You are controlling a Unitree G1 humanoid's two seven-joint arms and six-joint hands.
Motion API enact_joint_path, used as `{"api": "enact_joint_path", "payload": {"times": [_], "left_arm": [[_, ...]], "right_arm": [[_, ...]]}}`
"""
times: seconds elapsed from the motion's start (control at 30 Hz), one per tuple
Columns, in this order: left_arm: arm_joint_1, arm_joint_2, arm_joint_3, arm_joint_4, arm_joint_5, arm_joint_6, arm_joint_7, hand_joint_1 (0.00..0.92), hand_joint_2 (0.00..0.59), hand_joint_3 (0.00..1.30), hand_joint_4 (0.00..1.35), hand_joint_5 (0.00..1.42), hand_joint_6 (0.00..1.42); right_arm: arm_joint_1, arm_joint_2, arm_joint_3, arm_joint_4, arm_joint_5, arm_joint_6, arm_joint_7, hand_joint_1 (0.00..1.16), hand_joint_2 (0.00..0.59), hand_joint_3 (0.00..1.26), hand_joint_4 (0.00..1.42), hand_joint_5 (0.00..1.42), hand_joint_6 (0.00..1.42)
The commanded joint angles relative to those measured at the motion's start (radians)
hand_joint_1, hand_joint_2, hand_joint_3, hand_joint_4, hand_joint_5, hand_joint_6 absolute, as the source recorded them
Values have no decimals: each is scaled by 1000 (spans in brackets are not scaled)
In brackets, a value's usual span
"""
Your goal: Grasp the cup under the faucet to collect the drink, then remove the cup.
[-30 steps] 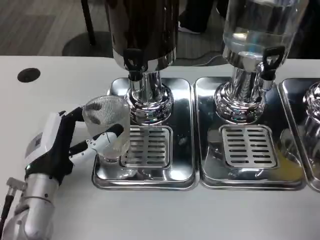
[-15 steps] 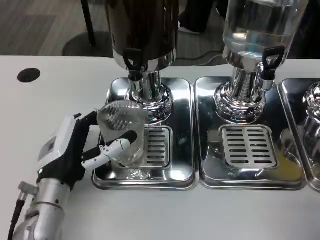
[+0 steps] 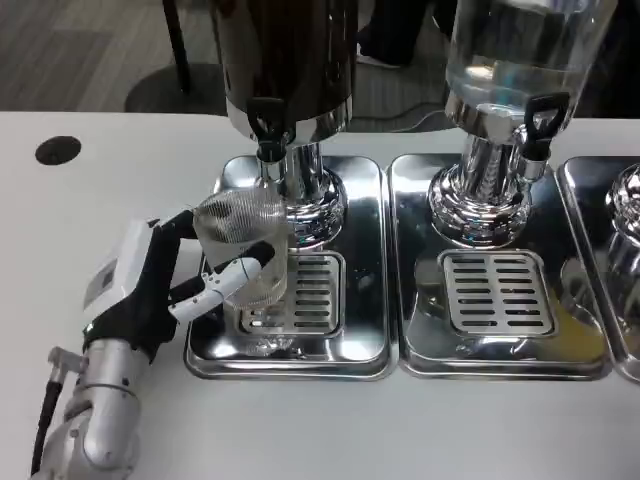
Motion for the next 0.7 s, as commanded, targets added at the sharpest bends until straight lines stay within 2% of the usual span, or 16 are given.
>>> {"api": "enact_joint_path", "payload": {"times": [0.03, 0.33, 0.6, 0.7], "left_arm": [[-19, -21, -34, 47, 29, 4, 25, 252, 191, 353, 491, 250, 94], [-11, -34, -82, 38, 55, 0, 45, 250, 192, 354, 491, 250, 94], [1, -30, -93, 30, 48, 0, 51, 247, 194, 354, 490, 250, 94], [4, -29, -93, 27, 46, -3, 48, 225, 180, 332, 401, 244, 94]], "right_arm": [[7, -3, -12, -13, 8, -16, -3, 600, 586, 400, 276, 177, 122], [6, -1, -13, -13, 10, -18, -3, 600, 586, 400, 276, 180, 122], [9, -2, -14, -15, 13, -20, -2, 601, 586, 400, 276, 182, 122], [10, -1, -15, -18, 14, -21, -2, 601, 586, 400, 276, 182, 122]]}}
